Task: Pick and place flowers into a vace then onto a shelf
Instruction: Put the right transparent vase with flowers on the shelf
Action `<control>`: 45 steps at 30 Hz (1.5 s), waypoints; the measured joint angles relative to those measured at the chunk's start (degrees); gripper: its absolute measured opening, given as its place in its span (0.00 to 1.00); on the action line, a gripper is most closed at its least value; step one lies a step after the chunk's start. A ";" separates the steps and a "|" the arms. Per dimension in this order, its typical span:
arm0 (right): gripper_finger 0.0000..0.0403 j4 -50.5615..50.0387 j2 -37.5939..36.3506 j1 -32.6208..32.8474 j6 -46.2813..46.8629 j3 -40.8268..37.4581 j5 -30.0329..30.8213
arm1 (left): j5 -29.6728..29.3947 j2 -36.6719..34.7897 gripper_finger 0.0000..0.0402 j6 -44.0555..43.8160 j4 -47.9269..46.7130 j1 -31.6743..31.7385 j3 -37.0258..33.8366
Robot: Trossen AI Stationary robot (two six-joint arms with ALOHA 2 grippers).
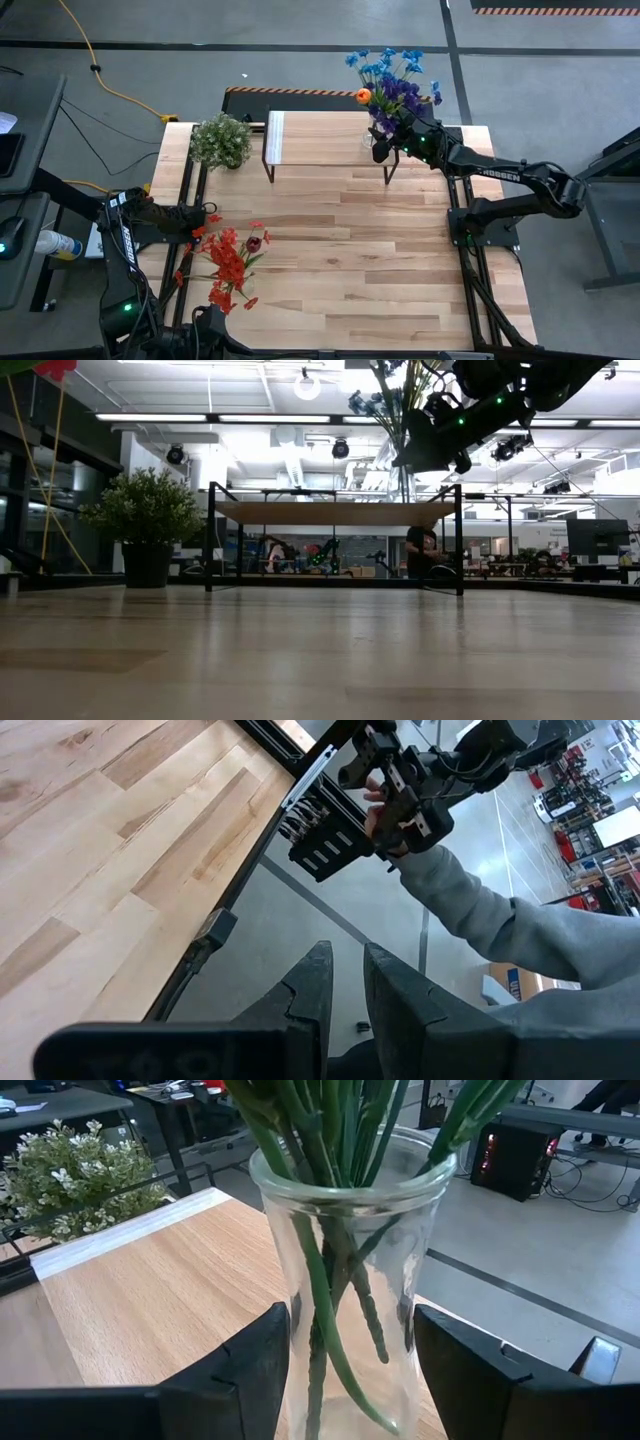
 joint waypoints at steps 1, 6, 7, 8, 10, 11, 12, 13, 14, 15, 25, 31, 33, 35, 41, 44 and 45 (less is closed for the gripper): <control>0.50 -0.01 0.00 -0.02 -0.01 0.00 0.00 | 0.00 0.00 0.24 0.00 0.01 0.00 0.00; 0.50 0.01 0.00 0.00 -0.02 -0.02 0.44 | 0.00 0.00 0.24 0.00 0.01 0.00 0.00; 0.50 0.00 0.00 0.00 -0.02 -0.04 0.44 | 0.00 0.00 0.24 0.00 0.01 0.00 0.00; 0.50 0.01 0.00 0.00 -0.02 -0.04 0.44 | 0.01 0.00 0.24 0.00 0.01 0.00 0.00; 0.50 -0.01 0.00 0.00 -0.04 -0.04 0.48 | 0.02 0.00 0.24 0.00 -0.01 0.00 0.00; 0.50 0.01 0.00 0.00 -0.04 -0.04 0.50 | 0.01 0.00 0.24 0.00 -0.01 0.00 0.00; 0.50 0.01 0.00 0.00 -0.04 -0.04 0.48 | 0.01 0.00 0.24 0.00 -0.01 0.00 0.00; 0.50 0.01 0.00 0.00 -0.06 -0.04 0.52 | 0.02 0.00 0.24 0.00 -0.01 0.00 0.00; 0.50 0.01 0.00 0.00 -0.05 -0.04 0.52 | 0.00 0.00 0.24 0.00 -0.01 0.00 0.00; 0.50 0.01 0.00 0.00 -0.04 -0.05 0.52 | 0.00 0.00 0.24 0.00 -0.01 0.00 0.00; 0.50 0.01 0.00 0.00 -1.48 -0.07 0.52 | 0.02 0.00 0.24 0.00 -0.01 0.00 0.00; 0.52 0.77 0.02 -0.02 -1.57 -0.09 0.61 | 0.13 0.00 0.24 0.00 -0.33 0.00 0.00; 0.53 1.18 0.02 -0.02 -1.56 -0.09 0.61 | 0.13 0.00 0.24 0.01 -0.47 0.00 0.00; 0.55 1.28 0.02 0.00 -1.57 -0.09 0.61 | 0.21 0.00 0.24 0.02 -0.47 0.00 0.00; 0.58 1.30 0.02 0.00 -1.56 -0.09 0.42 | 0.28 0.00 0.24 0.02 -0.47 0.00 0.00; 0.58 1.31 0.02 0.00 -1.29 -0.09 0.39 | 0.28 0.00 0.24 0.02 -0.49 -0.01 0.00; 0.58 1.30 0.02 0.00 -1.17 -0.09 0.32 | 0.27 0.00 0.24 0.02 -0.49 -0.01 0.00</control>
